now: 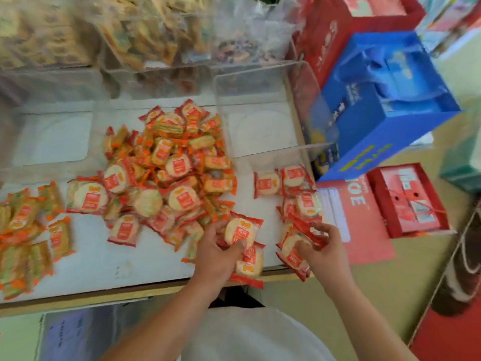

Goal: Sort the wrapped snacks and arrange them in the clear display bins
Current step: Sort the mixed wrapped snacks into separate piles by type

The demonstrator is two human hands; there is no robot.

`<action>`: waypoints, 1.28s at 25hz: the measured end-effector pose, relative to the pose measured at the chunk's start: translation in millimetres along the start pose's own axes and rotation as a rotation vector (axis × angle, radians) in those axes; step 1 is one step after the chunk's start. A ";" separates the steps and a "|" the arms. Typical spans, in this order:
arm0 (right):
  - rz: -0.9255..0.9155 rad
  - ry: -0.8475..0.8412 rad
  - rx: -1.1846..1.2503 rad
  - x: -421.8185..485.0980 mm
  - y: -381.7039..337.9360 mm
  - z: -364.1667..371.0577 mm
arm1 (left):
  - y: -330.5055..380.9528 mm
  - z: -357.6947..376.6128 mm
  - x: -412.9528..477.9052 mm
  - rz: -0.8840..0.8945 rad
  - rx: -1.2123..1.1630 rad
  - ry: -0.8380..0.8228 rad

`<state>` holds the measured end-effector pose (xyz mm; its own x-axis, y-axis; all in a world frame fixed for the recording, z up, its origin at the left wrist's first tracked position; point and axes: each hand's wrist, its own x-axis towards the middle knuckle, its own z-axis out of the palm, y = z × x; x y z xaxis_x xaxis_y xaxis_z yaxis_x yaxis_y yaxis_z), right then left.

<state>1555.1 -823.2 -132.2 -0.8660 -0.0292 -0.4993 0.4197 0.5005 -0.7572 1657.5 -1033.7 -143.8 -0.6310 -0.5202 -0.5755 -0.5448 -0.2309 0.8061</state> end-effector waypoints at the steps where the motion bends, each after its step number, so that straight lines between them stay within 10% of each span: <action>1: 0.015 -0.007 0.011 2.7 0.9 -6.2 | 0.6 10.6 1.8 -0.006 0.024 -0.015; 8: 0.016 0.014 0.003 5.2 -2.2 -33.5 | 25.2 74.2 84.1 -0.031 0.004 0.044; 16: -0.029 -0.119 -0.149 5.7 -4.6 -9.3 | 7.5 82.5 102.2 0.047 0.631 -0.188; 22: -0.105 -0.191 -0.450 43.1 -10.1 40.2 | -1.2 23.0 61.8 0.147 0.438 -0.044; 32: -0.745 0.048 -0.721 14.1 -6.7 81.0 | -88.6 -68.5 3.5 0.064 0.463 0.278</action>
<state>1562.1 -897.0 -168.3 -0.8557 -0.5170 0.0215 -0.4753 0.7689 -0.4276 1741.4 -1071.4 -207.8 -0.5352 -0.7338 -0.4184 -0.7359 0.1619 0.6574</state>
